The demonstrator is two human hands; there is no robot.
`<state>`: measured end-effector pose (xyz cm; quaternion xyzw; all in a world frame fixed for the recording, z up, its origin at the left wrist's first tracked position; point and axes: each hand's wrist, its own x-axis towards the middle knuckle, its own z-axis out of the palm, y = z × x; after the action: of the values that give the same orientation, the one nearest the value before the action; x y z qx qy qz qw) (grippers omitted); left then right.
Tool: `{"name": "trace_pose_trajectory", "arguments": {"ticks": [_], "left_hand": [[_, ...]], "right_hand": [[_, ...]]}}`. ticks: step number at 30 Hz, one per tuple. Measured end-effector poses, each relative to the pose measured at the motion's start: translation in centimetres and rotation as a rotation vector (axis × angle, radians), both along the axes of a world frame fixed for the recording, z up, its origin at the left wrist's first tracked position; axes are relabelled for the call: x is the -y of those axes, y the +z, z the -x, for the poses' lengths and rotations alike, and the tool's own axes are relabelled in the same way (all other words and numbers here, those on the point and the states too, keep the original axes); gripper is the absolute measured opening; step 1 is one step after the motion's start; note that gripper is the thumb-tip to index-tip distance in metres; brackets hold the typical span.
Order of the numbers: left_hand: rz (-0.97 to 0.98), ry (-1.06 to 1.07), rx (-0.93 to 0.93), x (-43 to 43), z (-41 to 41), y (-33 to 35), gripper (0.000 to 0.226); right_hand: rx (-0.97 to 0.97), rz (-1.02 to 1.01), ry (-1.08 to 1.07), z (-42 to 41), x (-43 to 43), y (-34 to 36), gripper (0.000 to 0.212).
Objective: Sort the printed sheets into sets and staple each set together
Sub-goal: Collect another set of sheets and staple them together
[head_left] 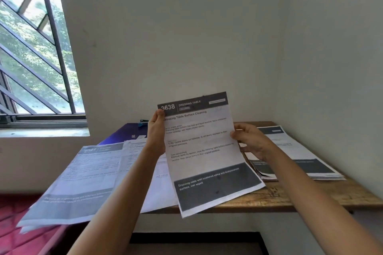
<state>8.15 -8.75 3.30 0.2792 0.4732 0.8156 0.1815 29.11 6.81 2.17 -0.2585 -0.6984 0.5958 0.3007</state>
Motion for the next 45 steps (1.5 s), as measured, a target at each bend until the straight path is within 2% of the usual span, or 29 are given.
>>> {"name": "trace_pose_trajectory", "arguments": {"ticks": [6, 12, 15, 17, 23, 27, 33, 36, 41, 45], "left_hand": [[-0.101, 0.003, -0.215, -0.3, -1.8, 7.6, 0.025], [-0.203, -0.074, -0.256, -0.3, -2.8, 11.0, 0.027], [-0.146, -0.153, -0.28, -0.1, -2.4, 9.3, 0.03], [-0.055, -0.188, -0.315, 0.2, -2.0, 7.2, 0.032], [0.144, -0.187, -0.305, 0.1, -2.5, 3.0, 0.013], [0.147, -0.131, -0.316, -0.6, -3.0, 2.2, 0.016], [0.187, -0.107, -0.278, -0.9, -3.5, 0.6, 0.018], [0.229, -0.112, -0.299, -0.9, -3.6, -1.0, 0.025], [0.236, -0.093, -0.318, -1.0, -3.8, -0.4, 0.027], [0.269, -0.16, -0.279, -1.0, -3.4, 0.9, 0.016]], "right_hand": [[-0.189, 0.016, 0.043, -0.2, 0.4, 3.8, 0.014], [-0.398, -0.18, -0.13, 0.2, 1.0, 5.3, 0.018], [-0.374, -0.283, -0.234, 0.4, 1.4, 3.8, 0.021], [-0.384, -0.282, -0.263, 0.4, 1.9, 2.7, 0.024], [-0.409, -0.264, -0.221, 0.3, 2.7, 0.9, 0.024], [-0.338, -0.297, -0.168, 0.5, 2.6, 0.7, 0.018], [-0.251, -0.305, -0.139, 0.3, 2.5, -0.2, 0.025], [-0.208, -0.313, -0.153, 0.3, 2.5, -0.9, 0.03], [-0.185, -0.342, -0.19, 0.4, 2.2, 0.1, 0.024], [-0.176, -0.36, -0.195, -0.1, 1.7, 1.9, 0.02]]}}
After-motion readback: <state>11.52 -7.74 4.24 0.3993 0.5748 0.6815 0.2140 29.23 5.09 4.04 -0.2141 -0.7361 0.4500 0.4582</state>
